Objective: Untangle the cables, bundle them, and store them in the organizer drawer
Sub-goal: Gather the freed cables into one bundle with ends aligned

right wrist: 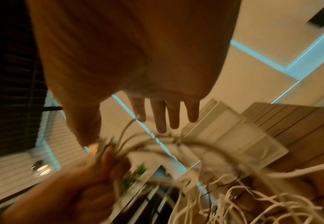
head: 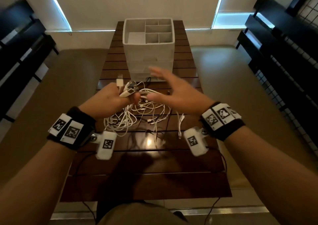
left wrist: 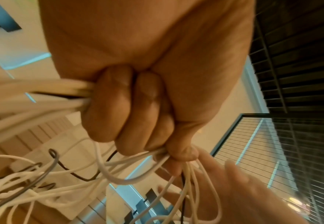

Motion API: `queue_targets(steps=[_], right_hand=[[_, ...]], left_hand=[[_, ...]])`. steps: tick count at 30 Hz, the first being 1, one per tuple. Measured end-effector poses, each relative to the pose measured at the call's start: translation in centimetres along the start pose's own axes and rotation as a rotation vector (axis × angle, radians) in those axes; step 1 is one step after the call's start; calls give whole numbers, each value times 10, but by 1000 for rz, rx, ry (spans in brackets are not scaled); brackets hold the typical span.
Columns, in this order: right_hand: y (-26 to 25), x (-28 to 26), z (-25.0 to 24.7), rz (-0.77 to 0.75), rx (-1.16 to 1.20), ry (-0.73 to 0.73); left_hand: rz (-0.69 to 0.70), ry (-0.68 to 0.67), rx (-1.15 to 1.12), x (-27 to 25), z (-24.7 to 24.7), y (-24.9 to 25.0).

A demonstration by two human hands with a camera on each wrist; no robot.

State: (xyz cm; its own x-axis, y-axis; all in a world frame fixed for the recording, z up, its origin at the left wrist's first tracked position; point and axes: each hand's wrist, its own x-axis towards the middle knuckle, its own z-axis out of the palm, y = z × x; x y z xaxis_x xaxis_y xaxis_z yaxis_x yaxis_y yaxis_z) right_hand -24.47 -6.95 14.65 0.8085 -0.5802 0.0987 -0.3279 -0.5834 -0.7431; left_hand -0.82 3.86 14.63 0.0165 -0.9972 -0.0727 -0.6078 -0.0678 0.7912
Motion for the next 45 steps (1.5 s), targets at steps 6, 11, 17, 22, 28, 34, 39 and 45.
queue_targets(steps=[6,11,17,22,28,34,39,45], right_hand=[[15,15,25,27,72,19],[50,1,10,88,-138,38],[122,-38,-25,368,-475,44],[140,-50,-11,552,-623,-76],[135,-45,12,821,-670,-491],[60,-8,15,426,-439,-354],[41,4,75,249,-265,-285],[84,-3,51,352,-586,-87]], left_hand=[[40,68,-17,0,-1,5],[-13,48,-9,-8,6,-8],[-56,50,-68,-16,9,-28],[-106,-34,-96,-10,37,-34],[-232,-137,-66,8,62,-54],[-286,-227,-25,22,78,-51],[-140,-212,-147,20,84,-45],[-241,61,-359,3,49,-60]])
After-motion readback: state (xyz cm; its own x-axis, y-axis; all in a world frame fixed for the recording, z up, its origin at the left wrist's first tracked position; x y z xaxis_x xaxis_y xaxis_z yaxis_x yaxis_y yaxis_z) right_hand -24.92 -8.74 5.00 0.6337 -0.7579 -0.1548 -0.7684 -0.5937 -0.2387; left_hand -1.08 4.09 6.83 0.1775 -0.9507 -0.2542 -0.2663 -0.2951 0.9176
